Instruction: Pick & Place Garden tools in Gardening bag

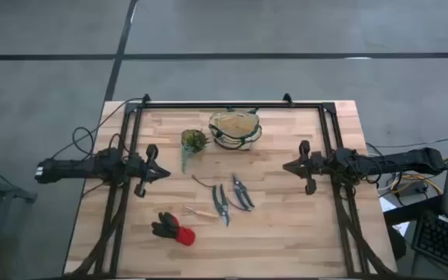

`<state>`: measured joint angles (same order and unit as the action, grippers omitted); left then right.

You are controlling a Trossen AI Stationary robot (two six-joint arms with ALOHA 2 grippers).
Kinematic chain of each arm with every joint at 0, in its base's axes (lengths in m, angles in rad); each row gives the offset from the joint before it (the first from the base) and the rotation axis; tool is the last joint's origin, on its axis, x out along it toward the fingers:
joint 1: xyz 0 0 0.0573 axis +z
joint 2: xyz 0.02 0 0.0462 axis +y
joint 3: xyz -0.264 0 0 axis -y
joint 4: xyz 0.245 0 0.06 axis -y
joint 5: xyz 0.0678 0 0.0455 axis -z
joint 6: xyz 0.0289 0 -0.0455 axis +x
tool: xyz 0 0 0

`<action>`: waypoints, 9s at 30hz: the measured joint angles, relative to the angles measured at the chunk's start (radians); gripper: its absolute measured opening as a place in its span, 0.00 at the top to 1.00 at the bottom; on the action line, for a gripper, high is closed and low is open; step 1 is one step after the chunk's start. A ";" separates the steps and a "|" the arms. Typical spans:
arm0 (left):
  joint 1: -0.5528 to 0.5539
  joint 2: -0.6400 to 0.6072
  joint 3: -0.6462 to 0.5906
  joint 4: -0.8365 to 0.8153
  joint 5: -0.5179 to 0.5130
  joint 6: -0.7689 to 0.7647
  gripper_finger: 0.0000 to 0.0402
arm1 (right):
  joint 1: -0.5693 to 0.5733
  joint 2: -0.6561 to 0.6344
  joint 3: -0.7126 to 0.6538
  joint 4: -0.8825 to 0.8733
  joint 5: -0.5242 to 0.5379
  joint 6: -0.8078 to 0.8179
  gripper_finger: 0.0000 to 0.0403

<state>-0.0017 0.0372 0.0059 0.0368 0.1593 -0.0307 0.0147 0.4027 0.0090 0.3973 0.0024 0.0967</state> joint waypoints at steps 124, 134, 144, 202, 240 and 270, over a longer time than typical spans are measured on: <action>0.000 0.000 0.000 0.000 0.000 0.000 0.93 | -0.001 0.000 0.000 0.187 0.106 0.061 0.93; 0.000 0.000 0.000 0.000 0.000 0.000 0.93 | 0.000 0.084 0.106 0.102 0.075 0.096 0.78; 0.000 0.000 0.000 0.000 0.000 0.000 0.93 | 0.000 0.239 0.208 0.025 0.076 0.106 0.51; 0.000 0.000 0.000 0.000 0.000 0.000 0.93 | 0.137 0.934 0.635 -0.209 0.026 0.116 0.31; 0.000 0.001 0.000 0.001 0.000 0.000 0.93 | 0.224 1.311 0.791 -0.470 0.290 0.502 0.39; 0.000 0.005 0.000 0.003 0.000 0.000 0.93 | 0.254 1.406 0.806 -0.380 0.328 0.554 0.44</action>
<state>-0.0017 0.0422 0.0059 0.0399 0.1589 -0.0307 0.2684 1.8088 0.8148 0.0168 0.3309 0.6510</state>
